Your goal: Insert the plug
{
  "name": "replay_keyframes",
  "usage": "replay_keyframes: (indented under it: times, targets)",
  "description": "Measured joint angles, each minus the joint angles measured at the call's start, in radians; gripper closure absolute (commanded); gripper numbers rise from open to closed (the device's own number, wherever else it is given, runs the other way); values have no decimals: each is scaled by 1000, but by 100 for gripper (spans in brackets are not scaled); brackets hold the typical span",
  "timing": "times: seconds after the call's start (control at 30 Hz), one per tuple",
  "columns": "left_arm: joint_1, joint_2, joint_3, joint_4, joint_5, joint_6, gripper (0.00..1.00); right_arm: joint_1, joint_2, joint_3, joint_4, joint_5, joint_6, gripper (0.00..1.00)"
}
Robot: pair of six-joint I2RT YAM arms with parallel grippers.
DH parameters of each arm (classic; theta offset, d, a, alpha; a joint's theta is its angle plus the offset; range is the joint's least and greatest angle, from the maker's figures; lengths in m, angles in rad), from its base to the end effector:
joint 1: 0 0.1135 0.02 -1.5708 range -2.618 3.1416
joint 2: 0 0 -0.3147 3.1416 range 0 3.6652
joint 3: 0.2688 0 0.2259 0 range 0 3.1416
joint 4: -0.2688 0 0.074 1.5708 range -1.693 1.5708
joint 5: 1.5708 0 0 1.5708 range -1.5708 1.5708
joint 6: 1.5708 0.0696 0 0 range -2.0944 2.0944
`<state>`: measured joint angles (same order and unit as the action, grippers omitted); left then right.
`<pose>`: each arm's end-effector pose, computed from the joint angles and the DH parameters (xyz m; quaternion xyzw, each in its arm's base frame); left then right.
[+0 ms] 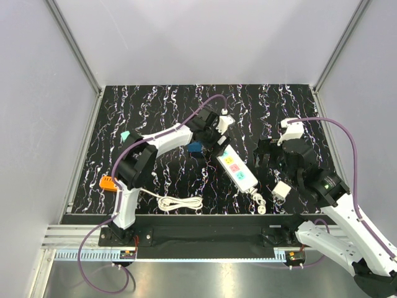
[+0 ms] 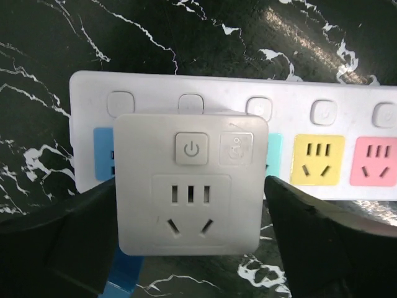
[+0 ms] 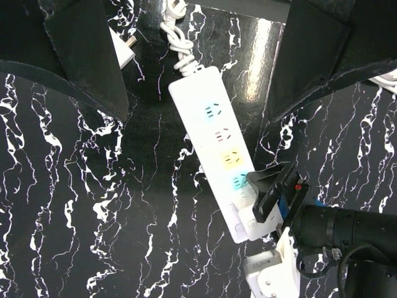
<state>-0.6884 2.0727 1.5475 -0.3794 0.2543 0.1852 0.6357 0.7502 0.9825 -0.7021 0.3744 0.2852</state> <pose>0.3575 -0.3167 0.2210 0.4341 0.8318 -0.1968 0.2843 0.1050 0.0458 0.3738 -0.0501 0.8415 0.0863 0.5309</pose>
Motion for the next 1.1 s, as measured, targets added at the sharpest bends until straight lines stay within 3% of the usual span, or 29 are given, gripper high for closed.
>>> replay_keyframes:
  times: [0.3, 0.47, 0.67, 0.87, 1.0, 1.1]
  targets:
    - [-1, -39, 1, -124, -20, -27, 1, 0, -22, -4, -26, -28, 51, 0]
    - [0, -148, 15, -170, -86, -58, 1, 0, 27, -7, -57, -48, 72, 0]
    - [62, -316, 82, -195, -129, -220, 1, 0, 184, -36, -74, -164, 90, 2]
    - [272, -525, -95, -155, -68, -343, 1, -1, 364, -73, -50, -220, 88, 2]
    - [282, -521, -113, -163, -62, -362, 1, -4, 536, -71, 16, -239, 66, 2]
    - [287, -472, -99, -171, -60, -362, 6, -5, 651, -65, 55, -244, 37, 4]
